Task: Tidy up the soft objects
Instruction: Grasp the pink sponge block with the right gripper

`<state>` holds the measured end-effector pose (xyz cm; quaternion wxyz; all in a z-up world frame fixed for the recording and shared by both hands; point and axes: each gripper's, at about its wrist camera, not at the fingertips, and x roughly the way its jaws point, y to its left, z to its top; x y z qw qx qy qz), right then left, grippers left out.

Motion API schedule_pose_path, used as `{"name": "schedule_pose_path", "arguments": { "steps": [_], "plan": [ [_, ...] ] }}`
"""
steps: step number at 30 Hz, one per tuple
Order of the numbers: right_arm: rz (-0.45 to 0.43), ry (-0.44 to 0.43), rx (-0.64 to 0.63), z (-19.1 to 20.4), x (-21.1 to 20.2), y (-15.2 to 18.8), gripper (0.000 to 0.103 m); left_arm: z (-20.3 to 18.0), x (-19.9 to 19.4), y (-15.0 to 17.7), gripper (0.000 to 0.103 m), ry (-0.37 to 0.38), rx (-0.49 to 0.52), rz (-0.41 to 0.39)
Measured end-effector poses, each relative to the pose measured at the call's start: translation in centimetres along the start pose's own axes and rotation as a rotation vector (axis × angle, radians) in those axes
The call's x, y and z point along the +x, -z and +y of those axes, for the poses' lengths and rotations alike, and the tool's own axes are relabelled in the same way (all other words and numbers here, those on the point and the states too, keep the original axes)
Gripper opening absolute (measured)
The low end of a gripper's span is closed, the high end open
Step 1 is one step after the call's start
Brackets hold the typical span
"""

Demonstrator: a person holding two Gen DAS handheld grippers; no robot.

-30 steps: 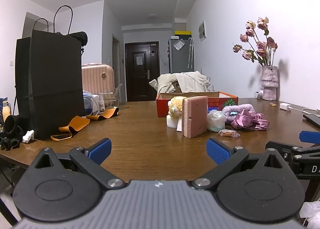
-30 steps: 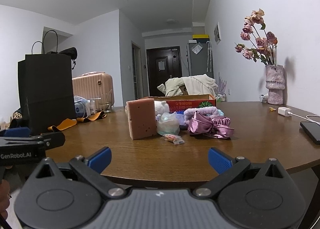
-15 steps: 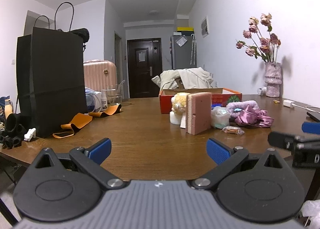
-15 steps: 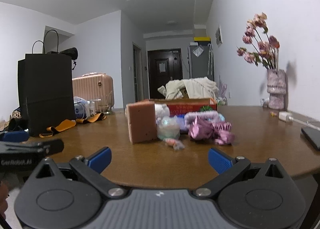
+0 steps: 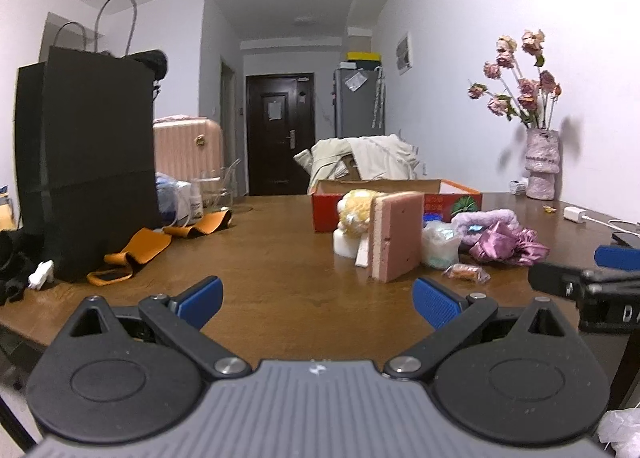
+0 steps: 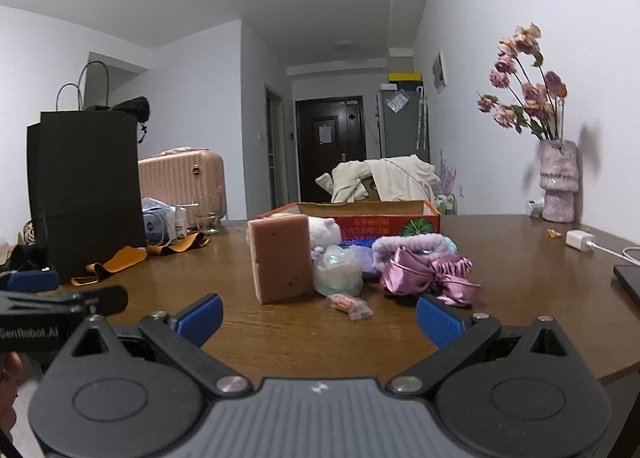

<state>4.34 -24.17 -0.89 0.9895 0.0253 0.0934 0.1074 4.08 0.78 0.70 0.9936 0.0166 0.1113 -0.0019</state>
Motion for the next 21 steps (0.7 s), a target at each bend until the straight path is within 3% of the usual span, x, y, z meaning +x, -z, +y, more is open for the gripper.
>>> {"name": "schedule_pose_path", "arguments": {
  "steps": [5,9,12,16,21],
  "plan": [
    [0.018,0.023,0.006,-0.6,1.2,-0.5,0.103,-1.1,3.3,-2.9,0.103,0.06,0.039,-0.085],
    [0.026,0.037,0.011,-1.2,2.2,-1.0,0.103,-2.5,9.2,-4.9,0.102,0.138,0.085,-0.086],
    [0.039,0.059,0.023,-1.9,2.9,-1.3,0.103,-3.7,14.1,-5.3,0.077,0.164,0.103,-0.034],
    [0.049,0.077,0.047,-3.0,3.9,-1.5,0.103,-4.2,17.6,-5.5,0.034,0.251,0.069,0.02],
    [0.095,0.036,0.082,-3.2,5.3,-0.9,0.103,-3.2,15.1,-5.8,0.032,0.263,-0.068,0.057]
  ]
}}
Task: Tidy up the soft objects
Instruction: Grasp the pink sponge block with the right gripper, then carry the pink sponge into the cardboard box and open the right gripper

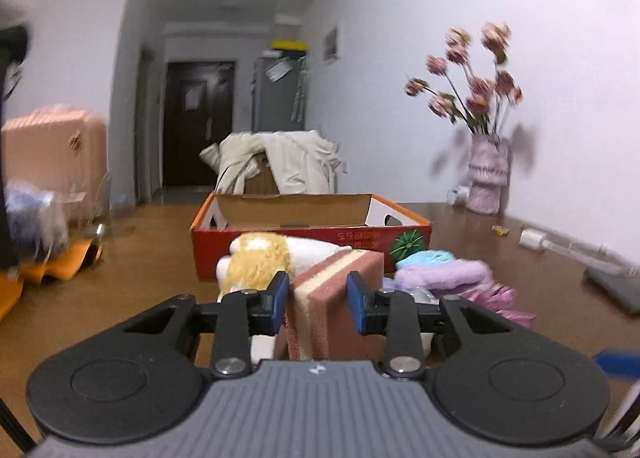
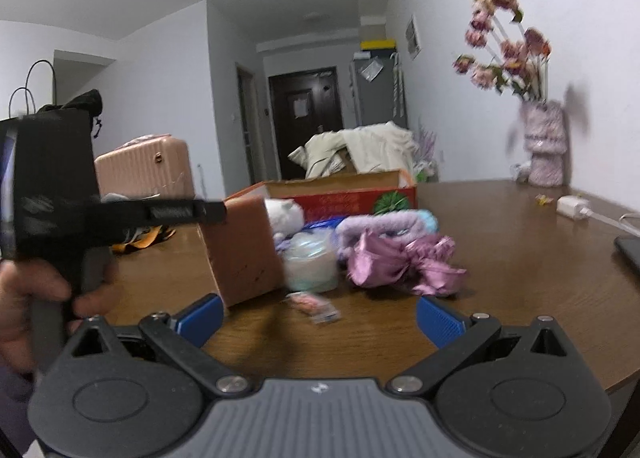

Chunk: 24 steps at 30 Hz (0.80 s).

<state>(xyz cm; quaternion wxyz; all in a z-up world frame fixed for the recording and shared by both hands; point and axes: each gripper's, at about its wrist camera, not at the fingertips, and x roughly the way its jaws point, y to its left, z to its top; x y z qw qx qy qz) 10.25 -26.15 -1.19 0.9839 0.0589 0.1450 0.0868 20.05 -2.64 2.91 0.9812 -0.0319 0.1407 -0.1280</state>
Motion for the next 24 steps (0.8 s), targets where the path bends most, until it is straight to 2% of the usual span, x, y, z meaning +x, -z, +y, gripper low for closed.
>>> {"name": "schedule_pose_path", "arguments": {
  "steps": [3,6,8,10,12,14,16,18,21,24],
  "plan": [
    [0.013,-0.045,0.009,0.5,0.3,0.2,0.103,1.2,-3.5,0.9,0.033,-0.055,-0.245,0.039],
    [0.045,-0.132,0.066,0.9,0.8,0.3,0.101,2.5,-5.4,2.9,0.034,-0.125,-0.382,0.069],
    [0.092,-0.203,0.121,1.1,1.7,0.3,0.097,3.5,-5.4,3.9,0.043,-0.144,-0.391,0.139],
    [0.135,-0.245,0.163,1.3,2.6,0.3,0.09,4.9,-5.9,4.5,0.048,-0.153,-0.436,0.193],
    [0.166,-0.268,0.186,1.7,3.4,0.4,0.083,5.9,-6.9,4.7,0.05,-0.16,-0.438,0.187],
    [0.193,-0.272,0.201,2.4,4.1,0.7,0.078,6.3,-7.5,4.6,0.052,-0.171,-0.392,0.148],
    [0.223,-0.277,0.206,2.9,4.9,0.9,0.069,6.7,-7.4,4.4,0.052,-0.167,-0.332,0.145],
    [0.247,-0.283,0.203,3.5,5.5,1.1,0.056,6.7,-7.2,4.5,0.052,-0.12,-0.312,0.157],
    [0.259,-0.299,0.222,3.7,5.7,1.0,0.046,6.9,-6.5,4.7,0.046,-0.059,-0.325,0.209],
    [0.268,-0.307,0.235,3.7,5.9,1.0,0.041,6.9,-6.0,5.4,0.037,0.008,-0.334,0.255]
  ]
}}
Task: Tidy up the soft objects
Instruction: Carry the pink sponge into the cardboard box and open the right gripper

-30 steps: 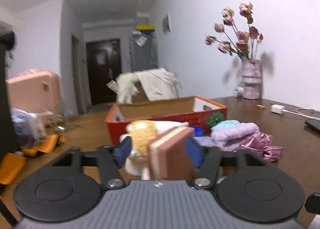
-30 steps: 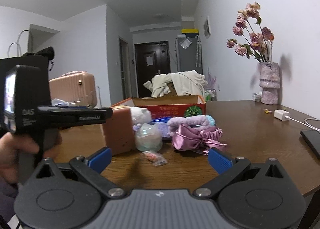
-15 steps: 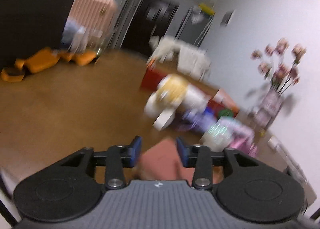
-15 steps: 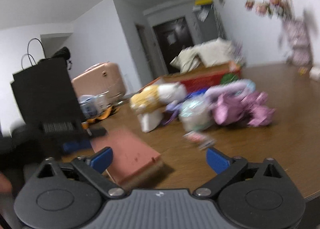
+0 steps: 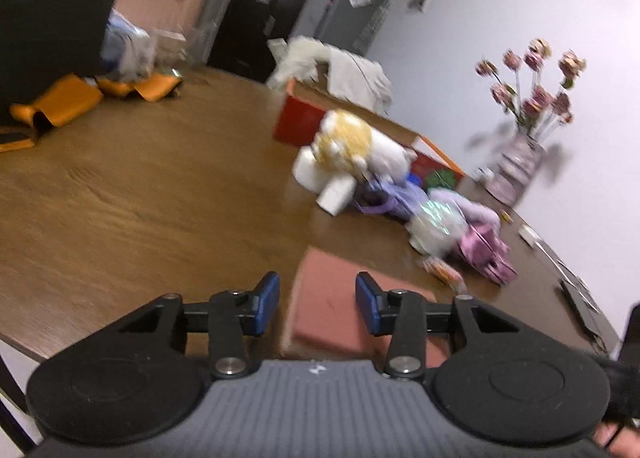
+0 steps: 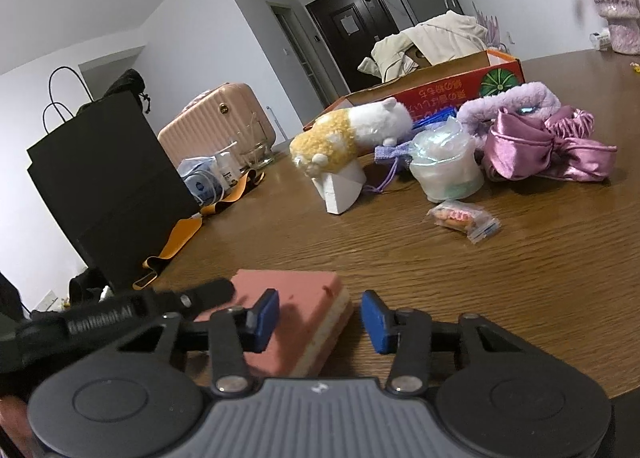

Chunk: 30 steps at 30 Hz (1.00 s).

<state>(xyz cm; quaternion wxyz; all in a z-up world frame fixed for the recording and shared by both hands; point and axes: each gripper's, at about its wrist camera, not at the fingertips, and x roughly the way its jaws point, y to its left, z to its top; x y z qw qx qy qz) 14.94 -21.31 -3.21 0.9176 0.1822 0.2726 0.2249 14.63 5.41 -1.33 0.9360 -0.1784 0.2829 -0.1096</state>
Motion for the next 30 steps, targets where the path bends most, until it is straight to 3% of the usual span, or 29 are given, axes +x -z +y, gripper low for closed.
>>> {"name": "schedule_pose_path", "arguments": {
  "steps": [3,10,15,18,22,26,30],
  "plan": [
    [0.015,-0.027,0.036,-0.3,0.1,-0.2,0.032,0.2,-0.1,0.3,0.034,0.018,-0.014,0.002],
    [0.007,-0.009,0.032,-0.2,0.0,-1.3,0.03,-0.9,-1.0,-0.1,0.031,0.056,0.014,0.015],
    [-0.046,-0.02,0.013,0.2,-0.5,-4.1,0.029,-2.0,-0.9,-3.6,0.029,0.1,0.015,-0.04],
    [-0.1,-0.033,-0.012,0.4,-0.3,-8.8,0.029,-3.1,0.8,-8.7,0.029,0.148,0.018,-0.094],
    [-0.114,-0.037,-0.063,-0.3,3.4,-17.8,0.029,-4.8,6.4,-17.9,0.028,0.169,0.028,-0.148],
    [-0.038,-0.04,0.051,-4.1,10.7,-27.1,0.029,-6.0,14.7,-25.7,0.028,0.144,0.032,-0.103],
    [0.066,-0.009,0.166,-8.6,19.7,-33.7,0.029,-5.4,24.0,-30.3,0.026,0.067,-0.008,-0.005]
  ]
}}
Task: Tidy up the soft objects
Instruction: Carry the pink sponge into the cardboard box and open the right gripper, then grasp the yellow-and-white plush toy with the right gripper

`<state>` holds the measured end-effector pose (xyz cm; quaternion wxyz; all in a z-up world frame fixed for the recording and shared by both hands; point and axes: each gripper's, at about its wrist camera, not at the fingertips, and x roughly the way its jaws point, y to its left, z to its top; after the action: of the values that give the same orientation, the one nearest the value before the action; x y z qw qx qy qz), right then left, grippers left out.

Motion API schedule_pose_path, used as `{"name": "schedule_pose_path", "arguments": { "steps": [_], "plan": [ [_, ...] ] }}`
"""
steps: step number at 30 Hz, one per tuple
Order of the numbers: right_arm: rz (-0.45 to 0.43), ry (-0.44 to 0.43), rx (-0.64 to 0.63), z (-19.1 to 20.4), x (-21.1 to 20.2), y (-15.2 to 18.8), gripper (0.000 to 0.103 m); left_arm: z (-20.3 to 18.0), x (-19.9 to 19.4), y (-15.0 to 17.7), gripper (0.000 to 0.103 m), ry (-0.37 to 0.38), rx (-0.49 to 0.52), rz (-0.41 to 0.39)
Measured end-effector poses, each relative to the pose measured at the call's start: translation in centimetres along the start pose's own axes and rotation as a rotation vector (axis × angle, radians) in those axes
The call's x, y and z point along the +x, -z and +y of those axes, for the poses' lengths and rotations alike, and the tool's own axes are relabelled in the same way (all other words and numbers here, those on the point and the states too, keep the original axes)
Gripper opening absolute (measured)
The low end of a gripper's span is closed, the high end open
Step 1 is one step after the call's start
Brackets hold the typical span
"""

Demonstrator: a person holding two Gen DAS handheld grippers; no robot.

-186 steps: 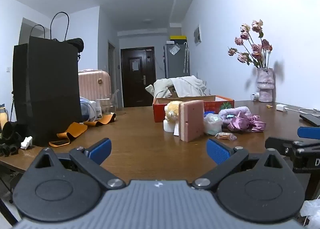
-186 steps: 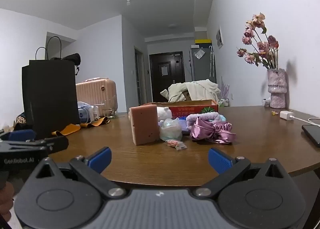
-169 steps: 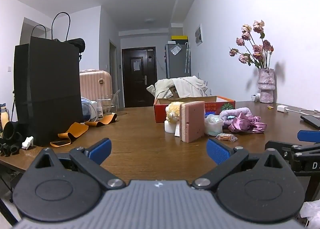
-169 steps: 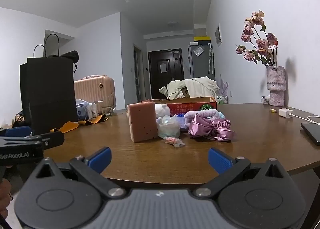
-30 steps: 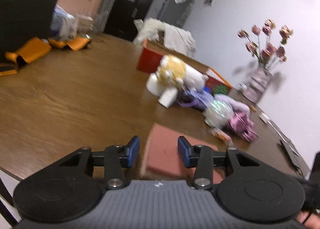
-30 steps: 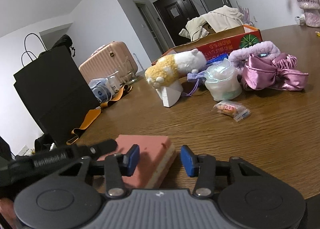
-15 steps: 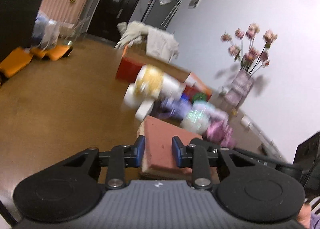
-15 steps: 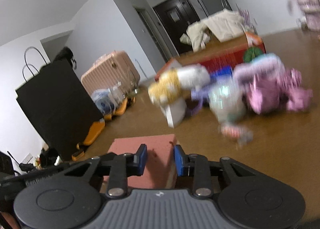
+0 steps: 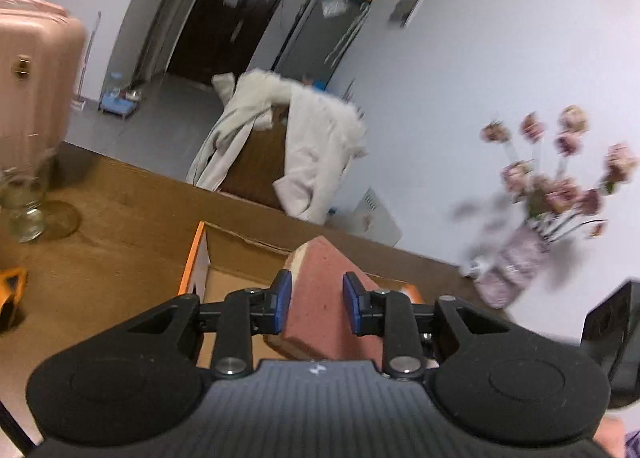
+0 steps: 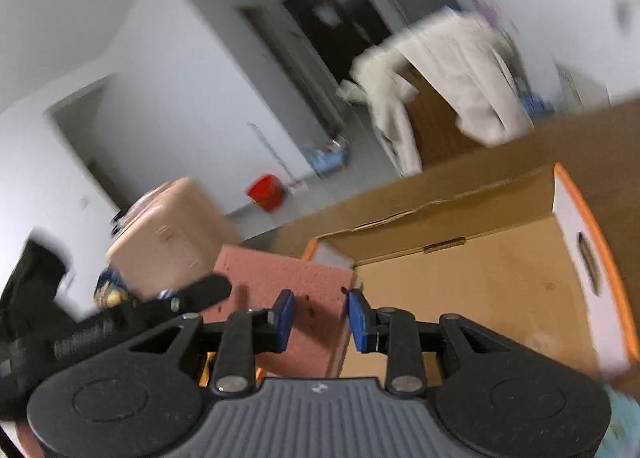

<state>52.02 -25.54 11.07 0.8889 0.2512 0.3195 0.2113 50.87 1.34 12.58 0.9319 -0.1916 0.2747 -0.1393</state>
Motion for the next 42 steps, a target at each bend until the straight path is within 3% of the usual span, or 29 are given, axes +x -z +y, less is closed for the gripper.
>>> {"name": "schedule_pose_path", "arguments": {
  "steps": [3,7,10,14,19,21,26,30,34,38,42],
  "plan": [
    [0.052,0.045,0.052,-2.3,6.0,-3.2,0.029,1.6,6.1,-1.2,0.025,-0.061,-0.011,0.078],
    [0.118,0.119,0.034,-4.3,12.7,-4.5,0.028,2.6,11.2,-0.9,0.026,-0.127,0.099,0.115],
    [0.18,0.164,0.039,-5.2,16.9,-3.8,0.029,3.4,12.7,-0.4,0.028,-0.154,0.127,0.121],
    [0.181,0.158,0.006,-4.5,17.9,-2.9,0.03,4.1,11.3,-0.4,0.036,-0.141,0.147,0.1],
    [0.108,0.162,-0.062,-1.6,12.7,-3.7,0.035,3.0,6.9,-1.5,0.043,-0.155,0.181,0.059],
    [0.083,0.147,-0.097,-0.2,9.2,-3.7,0.045,2.2,4.2,-1.9,0.047,-0.149,0.197,0.045],
    [0.027,0.139,-0.254,3.3,-0.7,-1.6,0.057,0.0,-4.4,-1.0,0.073,-0.139,0.3,-0.024],
    [-0.033,0.173,-0.38,5.2,-8.9,3.5,0.063,-1.5,-11.6,2.4,0.082,-0.122,0.416,-0.103],
    [-0.112,0.179,-0.448,6.8,-15.7,10.8,0.075,-1.4,-18.0,7.4,0.094,-0.061,0.438,-0.17],
    [-0.164,0.172,-0.447,6.9,-19.7,17.3,0.078,-0.9,-21.6,12.8,0.097,-0.05,0.461,-0.18],
    [-0.194,0.232,-0.429,6.4,-21.7,22.8,0.08,0.3,-24.1,17.8,0.098,-0.077,0.442,-0.167]
  ]
}}
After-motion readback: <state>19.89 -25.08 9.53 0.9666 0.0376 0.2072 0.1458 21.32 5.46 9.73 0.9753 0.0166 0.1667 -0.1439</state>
